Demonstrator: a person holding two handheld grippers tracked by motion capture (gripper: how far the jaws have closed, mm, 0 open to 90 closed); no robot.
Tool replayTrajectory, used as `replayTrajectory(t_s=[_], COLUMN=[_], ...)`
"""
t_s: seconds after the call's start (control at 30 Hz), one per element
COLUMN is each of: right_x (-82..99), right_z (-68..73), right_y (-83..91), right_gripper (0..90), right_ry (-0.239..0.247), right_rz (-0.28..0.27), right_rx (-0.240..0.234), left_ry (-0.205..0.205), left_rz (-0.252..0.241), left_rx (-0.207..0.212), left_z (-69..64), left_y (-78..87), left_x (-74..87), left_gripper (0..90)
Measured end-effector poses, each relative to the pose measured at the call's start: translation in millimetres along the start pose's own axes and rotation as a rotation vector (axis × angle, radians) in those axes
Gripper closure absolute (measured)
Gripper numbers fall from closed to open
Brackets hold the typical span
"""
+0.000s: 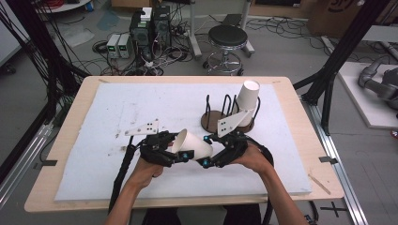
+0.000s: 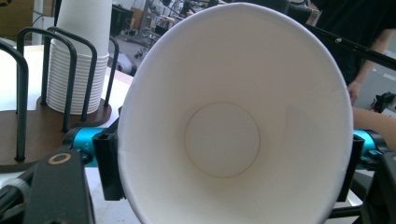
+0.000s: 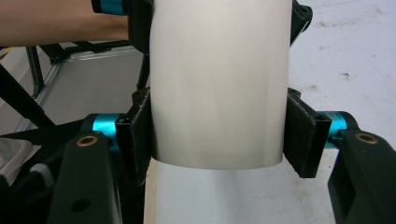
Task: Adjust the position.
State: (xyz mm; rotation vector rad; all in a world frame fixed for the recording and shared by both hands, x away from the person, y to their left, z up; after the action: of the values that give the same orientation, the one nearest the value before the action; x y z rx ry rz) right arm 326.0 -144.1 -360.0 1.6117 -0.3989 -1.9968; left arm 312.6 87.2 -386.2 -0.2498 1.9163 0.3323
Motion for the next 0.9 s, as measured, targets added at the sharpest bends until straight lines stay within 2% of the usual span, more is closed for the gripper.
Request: replayTrajectory(t_s=[0.47, 0.57, 0.63, 0.7, 0.9], right_x=[0.3, -0.2, -0.9, -0.9, -1.0], right_z=[-0.9, -1.1, -1.7, -2.2, -2.9], right_y=[-0.9, -2.1, -2.9, -3.3, -3.4], right_gripper=[35.6, 27.8, 22.5, 21.6, 20.9], right_ry=[0.005, -0.009, -0.009, -0.013, -0.018], right_rz=[0.01, 0.011, 0.009, 0.012, 0.009], right_rx=[-0.004, -0.023, -0.017, -0.019, -0.008], left_ry=[-0.013, -0.023, -0.024, -0.025, -0.031], left_rz=[0.011, 0.02, 0.02, 0.018, 0.021], left_rx=[0.008, 0.004, -0.001, 0.003, -0.024], left_z=[0.0, -0.5, -0.5, -0.5, -1.3], left_y=[0.9, 0.5, 0.6, 0.6, 2.9], left_x=[0.2, 0.8, 0.8, 0.6, -0.1], left_gripper=[28.9, 30.6, 31.6, 32.6, 34.3])
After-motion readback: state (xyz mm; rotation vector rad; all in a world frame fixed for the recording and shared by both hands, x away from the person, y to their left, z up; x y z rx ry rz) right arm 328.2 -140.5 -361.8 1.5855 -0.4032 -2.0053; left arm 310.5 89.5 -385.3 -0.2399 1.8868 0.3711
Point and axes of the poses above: each handheld gripper's, and its own axes: y roughly backward along the jaws, x roughly out of its underside, z roughly to its left, the point moved 2 cm from there along -y, roughly forward along the jaws, and after that the axes turned 11 degrees about -x, right-handed, at the moved point
